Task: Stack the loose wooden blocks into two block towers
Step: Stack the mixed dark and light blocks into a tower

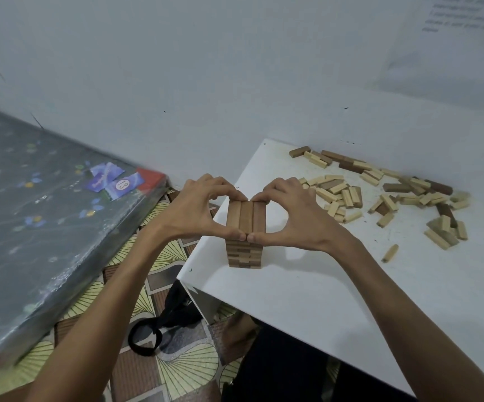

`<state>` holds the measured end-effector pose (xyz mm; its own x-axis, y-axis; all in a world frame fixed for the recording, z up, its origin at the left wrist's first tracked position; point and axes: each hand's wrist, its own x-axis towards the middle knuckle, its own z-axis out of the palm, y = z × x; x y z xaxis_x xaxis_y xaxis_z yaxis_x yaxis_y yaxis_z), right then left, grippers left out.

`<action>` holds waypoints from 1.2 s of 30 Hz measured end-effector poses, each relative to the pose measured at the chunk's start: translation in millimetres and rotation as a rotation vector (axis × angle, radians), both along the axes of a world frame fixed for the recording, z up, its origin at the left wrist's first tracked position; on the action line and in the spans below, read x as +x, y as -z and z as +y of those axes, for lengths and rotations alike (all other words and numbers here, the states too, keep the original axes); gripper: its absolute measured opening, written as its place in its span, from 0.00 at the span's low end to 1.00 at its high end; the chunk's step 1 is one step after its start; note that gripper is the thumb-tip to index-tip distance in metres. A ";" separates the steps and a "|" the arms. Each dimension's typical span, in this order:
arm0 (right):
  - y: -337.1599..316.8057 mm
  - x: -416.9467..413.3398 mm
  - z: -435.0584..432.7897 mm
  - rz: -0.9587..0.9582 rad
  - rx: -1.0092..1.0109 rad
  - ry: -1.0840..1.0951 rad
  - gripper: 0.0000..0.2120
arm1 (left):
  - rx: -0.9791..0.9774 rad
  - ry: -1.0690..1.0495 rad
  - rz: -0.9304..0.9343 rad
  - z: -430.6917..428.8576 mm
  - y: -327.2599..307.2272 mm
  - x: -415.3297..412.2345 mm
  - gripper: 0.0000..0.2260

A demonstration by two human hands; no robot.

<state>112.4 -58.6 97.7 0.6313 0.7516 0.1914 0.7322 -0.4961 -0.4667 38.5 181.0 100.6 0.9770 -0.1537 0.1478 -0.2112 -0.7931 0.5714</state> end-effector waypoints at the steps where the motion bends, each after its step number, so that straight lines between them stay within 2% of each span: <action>1: 1.2 0.0 0.2 0.003 -0.003 -0.001 0.30 | 0.007 0.003 0.002 0.0 1.0 0.0 0.31; 19: 5.8 -0.5 1.7 0.099 -0.009 -0.009 0.31 | 0.008 -0.005 0.026 0.4 6.2 -0.7 0.30; 21: 5.0 -2.1 1.0 0.117 -0.031 -0.011 0.35 | 0.032 -0.006 0.027 0.0 5.5 -2.1 0.34; 24: 4.3 -3.0 -4.3 0.160 -0.057 -0.010 0.47 | 0.095 -0.004 0.011 1.6 4.9 -5.9 0.44; 27: 5.5 -0.5 -12.5 0.181 -0.079 -0.006 0.52 | 0.064 -0.011 0.016 7.0 6.6 -12.1 0.50; 36: 8.7 -2.0 -23.4 0.193 -0.073 0.003 0.46 | -0.038 0.016 0.068 8.3 12.4 -17.4 0.47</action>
